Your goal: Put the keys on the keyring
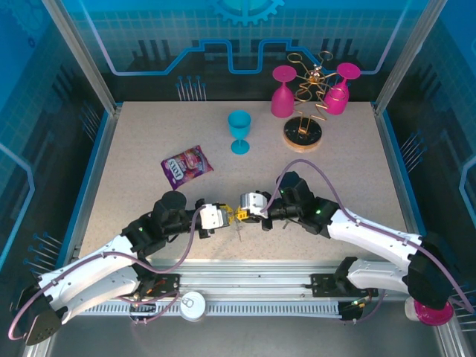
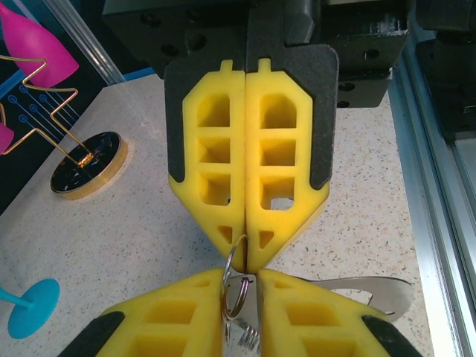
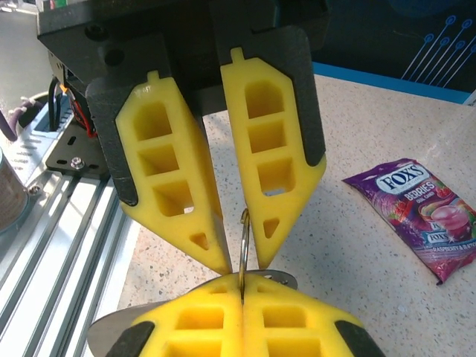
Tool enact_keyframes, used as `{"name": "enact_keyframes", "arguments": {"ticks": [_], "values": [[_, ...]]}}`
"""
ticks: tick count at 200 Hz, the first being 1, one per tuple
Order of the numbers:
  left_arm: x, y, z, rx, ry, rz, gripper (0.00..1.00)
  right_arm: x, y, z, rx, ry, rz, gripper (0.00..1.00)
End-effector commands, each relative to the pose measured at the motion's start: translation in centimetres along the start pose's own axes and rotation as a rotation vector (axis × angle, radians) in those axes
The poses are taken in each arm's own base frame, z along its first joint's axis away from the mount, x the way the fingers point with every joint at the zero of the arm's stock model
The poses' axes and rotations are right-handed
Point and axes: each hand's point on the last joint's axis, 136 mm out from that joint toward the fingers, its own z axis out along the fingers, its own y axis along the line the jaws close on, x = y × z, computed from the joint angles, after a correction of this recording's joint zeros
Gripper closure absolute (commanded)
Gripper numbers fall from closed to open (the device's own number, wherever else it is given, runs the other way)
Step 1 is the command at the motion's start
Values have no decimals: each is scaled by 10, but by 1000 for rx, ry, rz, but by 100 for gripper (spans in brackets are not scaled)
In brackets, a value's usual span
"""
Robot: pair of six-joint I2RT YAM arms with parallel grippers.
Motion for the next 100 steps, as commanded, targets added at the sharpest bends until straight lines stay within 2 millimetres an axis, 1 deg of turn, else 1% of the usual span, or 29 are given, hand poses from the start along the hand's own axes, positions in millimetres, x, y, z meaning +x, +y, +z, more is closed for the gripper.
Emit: {"name": "enact_keyframes", "arguments": {"ticks": [1, 59, 70, 84, 86, 88, 100], "values": [[-4, 1, 0, -1, -13, 12, 82, -18, 3, -2, -9, -2, -56, 100], [-5, 1, -1, 4, -8, 11, 84, -20, 7, 1, -28, 74, -81, 100], [-5, 1, -1, 6, -8, 13, 87, -20, 8, 2, -35, 94, -86, 100], [-5, 2, -1, 2, -5, 21, 92, -12, 13, 4, -51, 132, -84, 100], [-5, 2, -1, 2, -5, 21, 93, -20, 9, 2, -43, 120, -91, 100], [-6, 2, -2, 0, -7, 23, 94, -22, 8, 2, -40, 117, -94, 100], [-6, 3, -2, -5, -5, 31, 98, -24, 9, 1, -41, 116, -97, 100]]}}
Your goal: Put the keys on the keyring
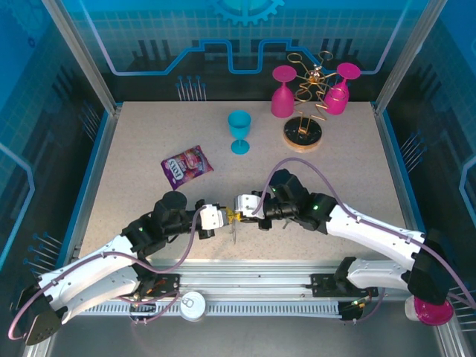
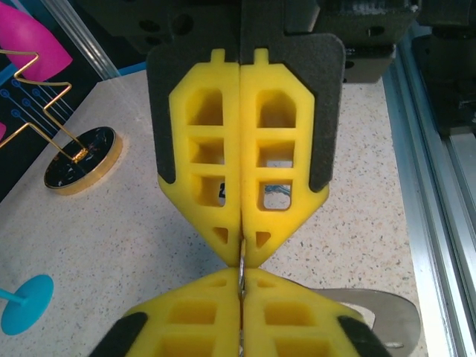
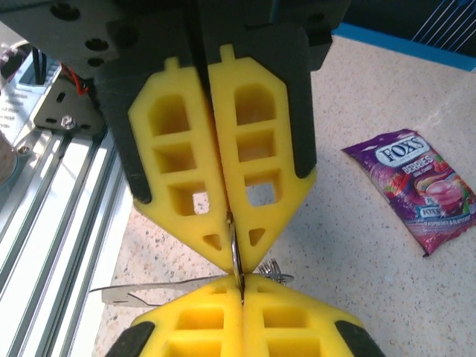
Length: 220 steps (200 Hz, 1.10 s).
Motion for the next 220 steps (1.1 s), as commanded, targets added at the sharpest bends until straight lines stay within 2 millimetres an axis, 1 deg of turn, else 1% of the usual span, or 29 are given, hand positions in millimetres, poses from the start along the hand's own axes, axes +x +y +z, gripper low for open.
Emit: {"name": "enact_keyframes", "arguments": {"ticks": [1, 7, 18, 21, 24, 30, 35, 45, 63, 64, 72, 86, 102, 121, 146, 165, 176, 189, 210, 220], "values": [[-10, 6, -2, -16, -21, 38, 98, -25, 6, -4, -32, -38, -53, 100], [-10, 5, -2, -17, -21, 42, 100, -26, 5, -5, -24, -44, -56, 100], [-11, 7, -3, -25, -25, 55, 100, -31, 1, -11, 4, -72, -62, 99], [-11, 6, -4, -26, -25, 60, 100, -35, -1, -14, 19, -89, -65, 94], [-11, 6, -4, -28, -26, 64, 100, -28, 1, -12, 20, -83, -51, 88], [-11, 7, -5, -35, -31, 74, 100, -30, -2, -17, 50, -113, -49, 76], [-12, 7, -6, -41, -38, 85, 100, -31, -5, -22, 76, -137, -44, 70], [-14, 8, -8, -57, -54, 103, 100, -29, -9, -31, 128, -183, -34, 64], [-19, 10, -13, -83, -86, 131, 100, -22, -18, -46, 240, -239, 5, 60], [-19, 10, -13, -84, -89, 132, 100, -18, -18, -46, 245, -235, 11, 60], [-21, 8, -15, -80, -102, 153, 100, -12, -21, -51, 291, -246, 33, 59], [-23, 1, -17, -60, -131, 211, 100, -4, -24, -59, 349, -250, 68, 59], [-23, -3, -17, -46, -144, 221, 100, 4, -25, -65, 390, -247, 112, 59], [-24, -5, -16, -32, -150, 229, 100, 10, -24, -67, 400, -250, 165, 60], [-26, -3, -16, -39, -157, 227, 100, 16, -23, -65, 398, -247, 241, 62], [-28, 8, -16, -89, -149, 169, 100, 20, -28, -65, 416, -237, 319, 64], [-28, 17, -16, -127, -135, 96, 100, 25, -34, -66, 444, -218, 371, 71], [-30, 33, -19, -191, -109, -22, 100, 36, -43, -68, 504, -185, 481, 78], [-27, 64, -26, -323, -21, -213, 100, 57, -54, -75, 598, -121, 670, 82], [-26, 71, -27, -345, 26, -266, 100, 68, -57, -78, 645, -88, 750, 85]]}}
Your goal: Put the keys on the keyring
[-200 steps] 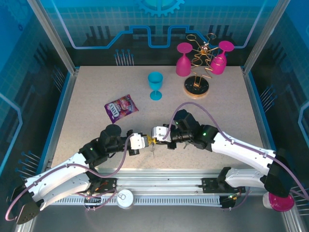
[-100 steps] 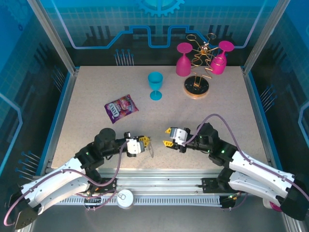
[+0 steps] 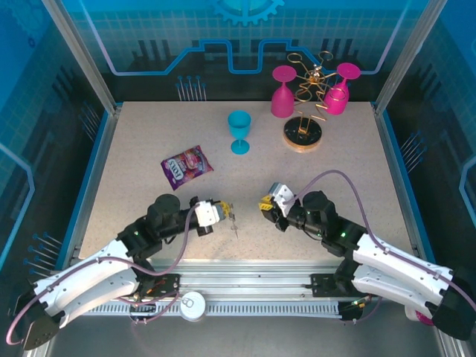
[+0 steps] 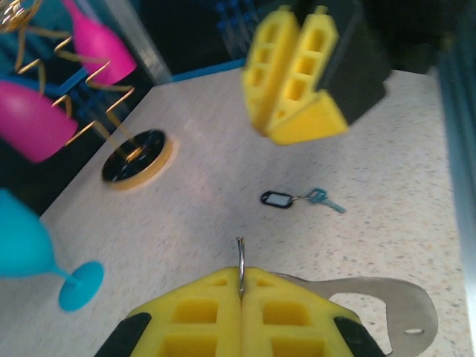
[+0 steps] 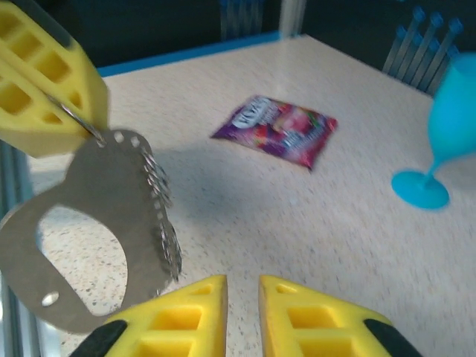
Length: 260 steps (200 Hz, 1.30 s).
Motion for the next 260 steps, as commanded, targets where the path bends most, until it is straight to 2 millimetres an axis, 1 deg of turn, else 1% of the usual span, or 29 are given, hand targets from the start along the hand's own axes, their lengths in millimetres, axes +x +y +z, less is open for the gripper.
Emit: {"name": "enact_keyframes", "arguments": {"ticks": [1, 12, 23, 50, 67, 86, 98, 108, 140, 168, 195, 210, 219, 226, 244, 260], "values": [[-20, 43, -7, -176, 54, -203, 100, 5, -35, -6, 205, 58, 236, 85], [-21, 44, -6, -163, 79, -233, 100, 14, -45, -8, 271, 87, 320, 88], [-21, 39, -3, -133, 85, -246, 100, 20, -49, -10, 306, 109, 365, 90], [-17, 37, 1, -117, 98, -261, 100, 32, -57, -11, 359, 149, 403, 94], [-20, 33, 1, -91, 74, -258, 100, 37, -61, -13, 385, 167, 411, 96], [-24, 30, 0, -79, 28, -249, 100, 39, -64, -14, 393, 172, 413, 97], [-25, 36, -2, -108, 11, -254, 100, 39, -65, -14, 395, 173, 413, 98], [-23, 40, -4, -138, 3, -255, 100, 39, -66, -14, 398, 173, 413, 98], [-21, 40, -6, -140, -1, -237, 100, 40, -67, -16, 402, 178, 404, 98], [-27, 27, -7, -85, -75, -180, 100, 43, -69, -18, 409, 183, 398, 98], [-24, 15, -5, -41, -116, -85, 100, 43, -68, -20, 396, 191, 388, 97], [-26, 0, -7, 12, -169, 15, 100, 42, -63, -19, 362, 194, 357, 97], [-27, -8, -9, 36, -210, 74, 100, 41, -57, -18, 315, 192, 316, 96], [-29, -10, -11, 41, -234, 103, 100, 37, -51, -16, 271, 178, 282, 96], [-32, -17, -14, 72, -251, 160, 100, 23, -22, -13, 87, 108, 151, 94], [-33, -26, -15, 114, -269, 225, 100, 9, 1, -15, -45, 30, 37, 91]]}}
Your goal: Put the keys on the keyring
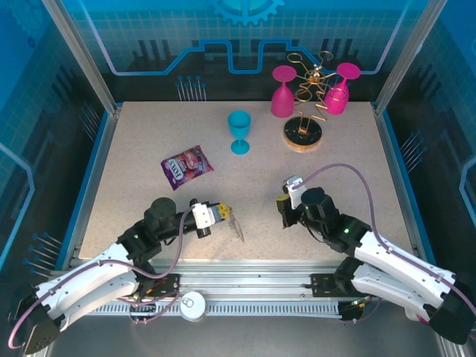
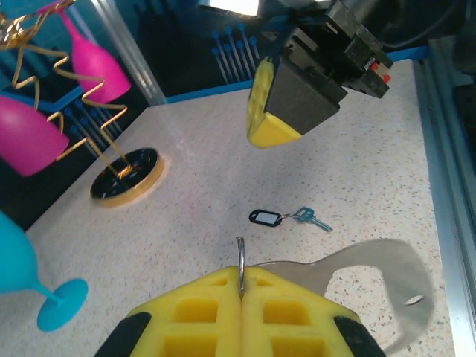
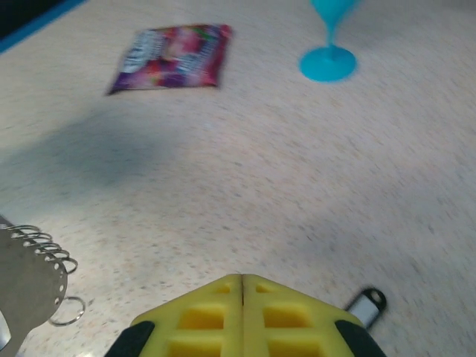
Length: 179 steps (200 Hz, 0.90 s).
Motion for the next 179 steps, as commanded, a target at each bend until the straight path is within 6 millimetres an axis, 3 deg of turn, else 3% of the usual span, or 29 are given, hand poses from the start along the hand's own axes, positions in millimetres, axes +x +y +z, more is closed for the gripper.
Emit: {"name": "enact_keyframes", "arguments": {"ticks": [1, 29, 69, 107, 154, 164, 179], "values": [[-31, -9, -6, 60, -142, 181, 100, -15, 43, -12, -243, -119, -222, 91], [-34, -7, -4, 60, -140, 285, 100, -18, 68, -22, -347, -220, -434, 88], [-37, 4, 1, -7, -138, 465, 100, -21, 59, -15, -271, -236, -505, 89], [-39, 13, 4, -53, -139, 538, 100, -19, 47, -6, -204, -223, -435, 89], [-29, 11, 7, -49, -124, 538, 100, 0, 1, -4, 6, -28, -111, 86], [-28, 10, 8, -48, -124, 533, 100, 3, 8, -6, -37, 10, -86, 82], [-29, 11, 10, -44, -132, 485, 100, 2, 37, -11, -199, 6, -159, 77]]}}
